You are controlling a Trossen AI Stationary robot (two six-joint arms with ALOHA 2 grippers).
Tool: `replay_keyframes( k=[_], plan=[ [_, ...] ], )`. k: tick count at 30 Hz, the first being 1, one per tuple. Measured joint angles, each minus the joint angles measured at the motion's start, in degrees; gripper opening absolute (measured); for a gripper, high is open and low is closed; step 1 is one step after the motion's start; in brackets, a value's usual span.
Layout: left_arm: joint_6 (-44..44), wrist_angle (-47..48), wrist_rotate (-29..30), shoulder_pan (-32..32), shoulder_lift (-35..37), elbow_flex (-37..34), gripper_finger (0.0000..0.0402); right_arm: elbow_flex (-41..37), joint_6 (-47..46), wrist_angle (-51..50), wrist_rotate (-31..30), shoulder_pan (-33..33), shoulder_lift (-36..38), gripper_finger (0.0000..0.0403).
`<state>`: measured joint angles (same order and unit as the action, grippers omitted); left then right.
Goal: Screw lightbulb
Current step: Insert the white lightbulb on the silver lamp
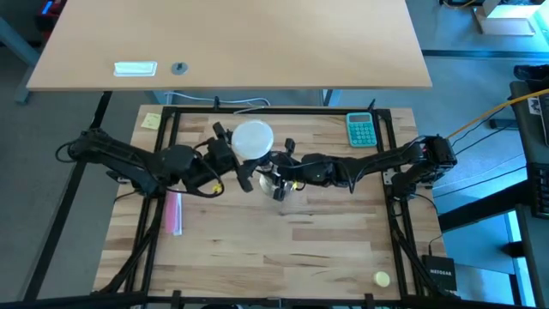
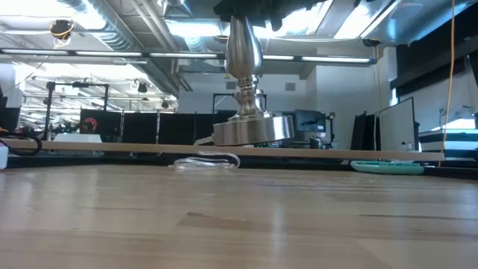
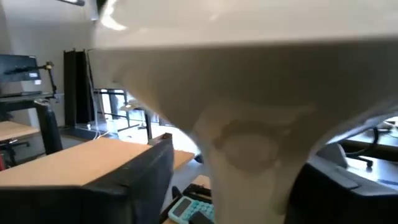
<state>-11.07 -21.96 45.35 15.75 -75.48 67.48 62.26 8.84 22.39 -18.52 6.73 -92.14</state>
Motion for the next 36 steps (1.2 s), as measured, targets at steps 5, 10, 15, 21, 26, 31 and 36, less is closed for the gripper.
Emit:
replay_keyframes(
  k=[5, 10, 15, 21, 26, 31, 36],
  plan=[
    [-1.94, 1.67, -1.37, 0.15, -0.04, 0.0, 0.0141, 0.0, -0.24, -0.36, -0.14, -0.02, -0.07, 0.014],
    [-3.25, 4.11, -6.29, 0.39, 0.0, 0.08, 0.0134, -0.15, 0.66, 0.01, 0.39, 0.08, -0.13, 0.014],
    [-2.17, 5.48, -13.72, 0.32, 0.26, 0.17, 0.0134, -0.17, 0.27, 0.5, 7.33, 1.12, 0.18, 0.014],
    [0.7, 7.29, -29.17, 0.35, 0.26, 0.28, 0.0134, -0.24, 2.59, 2.11, 18.08, 4.75, 0.26, 0.014],
    [0.26, 9.29, -41.04, -0.06, 0.1, 0.31, 0.0134, -0.28, 3.0, 0.97, 26.75, 6.22, 0.26, 0.014],
    [-6.99, 10.58, -57.4, -0.93, -1.63, 0.28, 0.0134, -0.28, 2.23, -0.14, 37.07, 6.35, 0.02, 0.014],
    [-10.74, 11.81, -68.51, -3.68, -3.6, 0.19, 0.0134, -0.28, 2.01, -5.15, 40.28, 6.42, 0.02, 0.014]
  ],
)
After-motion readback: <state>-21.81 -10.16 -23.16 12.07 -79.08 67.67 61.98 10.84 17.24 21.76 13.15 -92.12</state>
